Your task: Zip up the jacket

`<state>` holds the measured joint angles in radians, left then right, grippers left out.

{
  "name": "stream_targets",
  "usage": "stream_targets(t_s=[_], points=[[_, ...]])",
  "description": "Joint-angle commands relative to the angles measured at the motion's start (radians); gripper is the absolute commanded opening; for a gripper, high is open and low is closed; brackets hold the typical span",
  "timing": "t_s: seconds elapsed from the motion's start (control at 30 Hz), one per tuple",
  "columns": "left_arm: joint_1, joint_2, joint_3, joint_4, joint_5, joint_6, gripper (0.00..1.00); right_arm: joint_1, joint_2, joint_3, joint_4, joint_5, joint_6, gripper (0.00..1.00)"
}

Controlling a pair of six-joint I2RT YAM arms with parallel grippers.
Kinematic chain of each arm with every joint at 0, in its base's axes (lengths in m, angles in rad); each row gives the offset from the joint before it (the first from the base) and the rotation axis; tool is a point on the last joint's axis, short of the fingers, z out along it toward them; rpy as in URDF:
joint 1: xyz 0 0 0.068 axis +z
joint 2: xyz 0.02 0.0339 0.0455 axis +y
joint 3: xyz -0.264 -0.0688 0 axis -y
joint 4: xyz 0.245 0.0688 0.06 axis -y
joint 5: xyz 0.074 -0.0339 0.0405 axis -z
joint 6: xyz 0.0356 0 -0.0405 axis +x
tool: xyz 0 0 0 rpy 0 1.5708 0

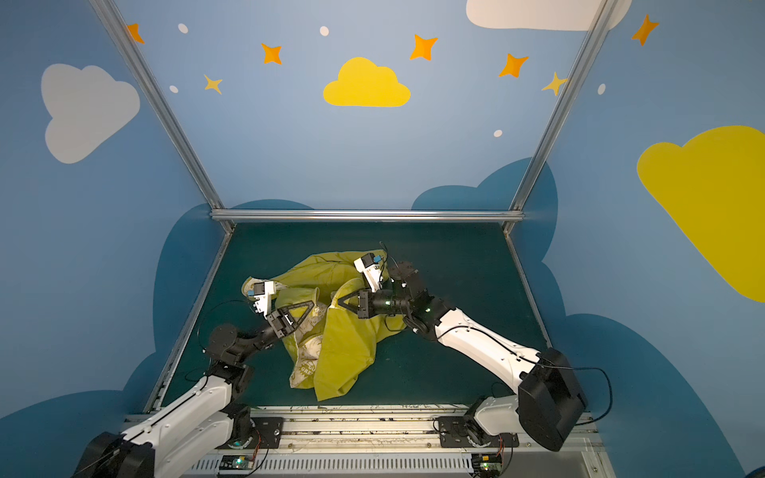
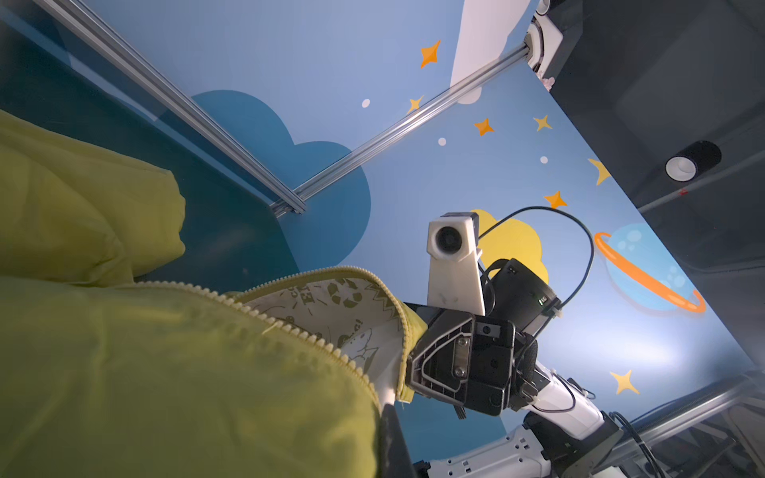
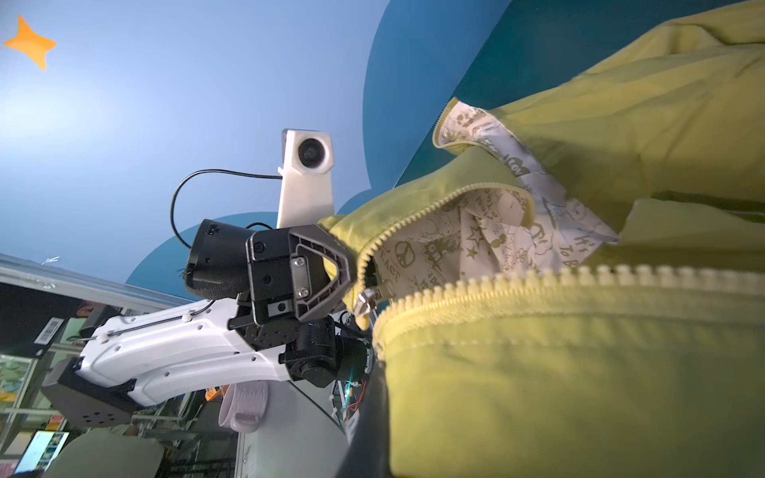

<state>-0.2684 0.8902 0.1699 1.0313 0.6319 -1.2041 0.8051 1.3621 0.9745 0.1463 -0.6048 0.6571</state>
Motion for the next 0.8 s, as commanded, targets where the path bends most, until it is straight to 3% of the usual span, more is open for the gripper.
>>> stream_targets(t_s=[0.0,0.53,0.77], points=[[-0.014,-0.016,0.009,0.046,0.031,0.019,0.03,0.021,0.015,0.039,0.055,-0.036,-0.04,0.0],[-0.029,-0.019,0.013,0.079,0.032,0.009,0.03,0.026,0.04,0.052,-0.006,0.051,-0.083,0.0],[-0.031,-0.011,0.014,0.099,0.032,0.006,0.03,0.031,0.044,0.041,0.059,-0.007,-0.063,0.0]])
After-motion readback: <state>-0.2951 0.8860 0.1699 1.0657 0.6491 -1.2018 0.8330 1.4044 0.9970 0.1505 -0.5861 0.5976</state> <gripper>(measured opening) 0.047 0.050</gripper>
